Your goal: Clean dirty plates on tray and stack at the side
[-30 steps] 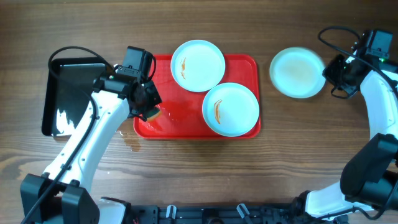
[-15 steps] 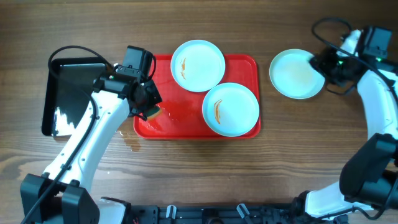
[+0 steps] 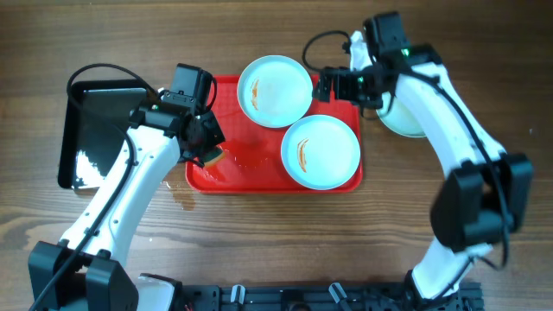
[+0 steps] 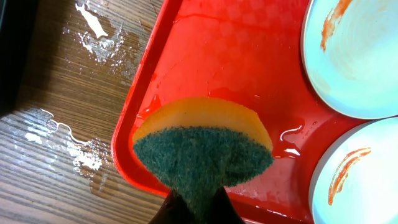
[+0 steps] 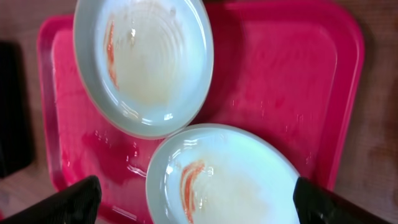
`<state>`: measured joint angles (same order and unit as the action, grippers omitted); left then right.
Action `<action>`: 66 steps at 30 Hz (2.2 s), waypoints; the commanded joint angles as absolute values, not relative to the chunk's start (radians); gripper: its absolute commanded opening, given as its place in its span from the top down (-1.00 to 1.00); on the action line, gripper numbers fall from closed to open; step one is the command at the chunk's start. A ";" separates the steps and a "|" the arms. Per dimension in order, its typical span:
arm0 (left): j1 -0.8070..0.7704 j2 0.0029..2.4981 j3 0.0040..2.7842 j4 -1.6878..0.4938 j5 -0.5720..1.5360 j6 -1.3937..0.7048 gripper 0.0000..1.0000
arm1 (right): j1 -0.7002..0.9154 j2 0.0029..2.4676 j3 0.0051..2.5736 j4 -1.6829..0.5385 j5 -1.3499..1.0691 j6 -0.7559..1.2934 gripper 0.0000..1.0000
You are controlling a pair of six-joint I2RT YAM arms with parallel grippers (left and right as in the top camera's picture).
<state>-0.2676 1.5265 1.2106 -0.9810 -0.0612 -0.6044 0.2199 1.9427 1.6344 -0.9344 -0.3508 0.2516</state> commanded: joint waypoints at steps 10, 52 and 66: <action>-0.262 1.518 1.208 -0.989 -0.067 -0.611 0.92 | 0.224 2.197 1.850 -0.806 -0.314 0.270 -0.36; -0.262 1.518 1.208 -0.973 -0.068 -0.611 0.92 | 0.444 2.333 1.795 -0.686 -0.262 0.299 0.63; -0.262 1.518 1.208 -0.973 -0.068 -0.611 0.92 | 0.567 2.333 1.755 -0.740 -0.218 0.326 0.65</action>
